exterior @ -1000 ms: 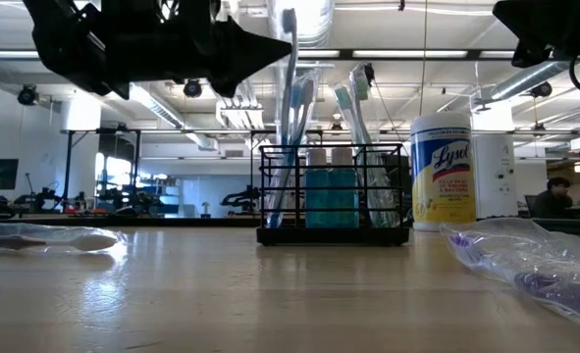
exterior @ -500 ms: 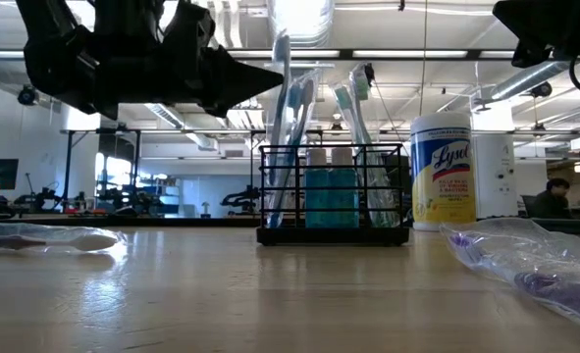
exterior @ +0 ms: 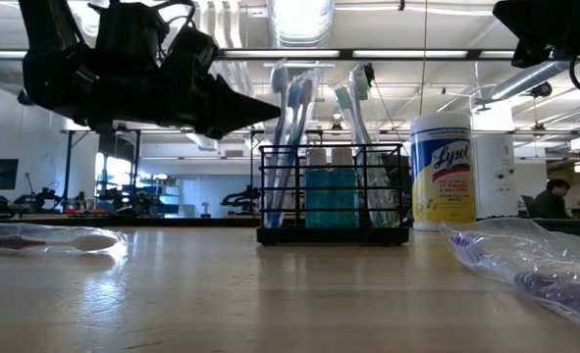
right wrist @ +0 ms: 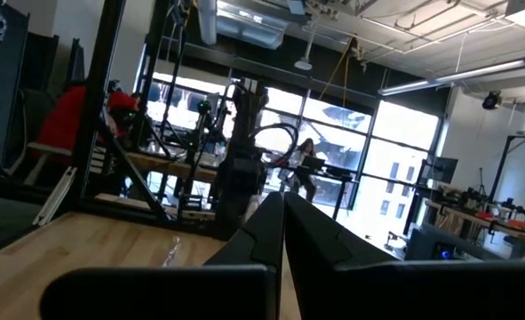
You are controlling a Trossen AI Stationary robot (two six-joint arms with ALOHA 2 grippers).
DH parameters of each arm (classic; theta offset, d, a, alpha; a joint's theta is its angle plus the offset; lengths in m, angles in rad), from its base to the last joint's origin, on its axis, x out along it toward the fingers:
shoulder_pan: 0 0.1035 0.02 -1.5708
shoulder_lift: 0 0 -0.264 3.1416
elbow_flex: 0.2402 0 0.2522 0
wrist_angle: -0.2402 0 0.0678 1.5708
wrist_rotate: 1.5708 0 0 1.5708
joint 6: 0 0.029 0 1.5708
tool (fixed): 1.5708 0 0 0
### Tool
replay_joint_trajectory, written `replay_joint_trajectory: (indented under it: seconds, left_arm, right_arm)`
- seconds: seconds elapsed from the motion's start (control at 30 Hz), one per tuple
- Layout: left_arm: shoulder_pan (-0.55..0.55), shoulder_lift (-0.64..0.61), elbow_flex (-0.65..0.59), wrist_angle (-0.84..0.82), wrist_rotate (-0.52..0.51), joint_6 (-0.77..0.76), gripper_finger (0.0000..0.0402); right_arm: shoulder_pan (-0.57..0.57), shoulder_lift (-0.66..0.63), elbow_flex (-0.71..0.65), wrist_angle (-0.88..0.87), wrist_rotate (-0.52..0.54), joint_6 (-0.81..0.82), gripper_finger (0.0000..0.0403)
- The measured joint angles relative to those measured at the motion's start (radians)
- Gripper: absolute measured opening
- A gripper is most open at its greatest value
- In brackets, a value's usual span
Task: Pick & Place toothbrushing station
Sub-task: Put the blue toothbrush into the wire organizer
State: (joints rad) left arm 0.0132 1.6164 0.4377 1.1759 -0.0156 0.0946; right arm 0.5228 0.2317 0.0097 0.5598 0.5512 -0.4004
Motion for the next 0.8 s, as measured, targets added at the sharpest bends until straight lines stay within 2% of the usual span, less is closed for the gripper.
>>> replay_joint_trajectory:
  seconds: [0.3, 0.67, 0.8]
  left_arm:
    - [0.001, 0.052, 0.009, 0.003, -0.003, -0.012, 0.0002]
    - [0.001, 0.036, 0.009, -0.008, -0.005, -0.032, 0.0005]
    - [0.002, 0.018, 0.009, -0.009, -0.020, -0.071, 0.0023]
  right_arm:
    - [0.000, 0.000, 0.000, 0.000, 0.000, -0.001, 0.0008]
    - [0.000, 0.000, 0.000, 0.000, 0.000, -0.001, 0.0008]
    - [0.000, 0.000, 0.000, 0.000, 0.000, -0.001, 0.0008]
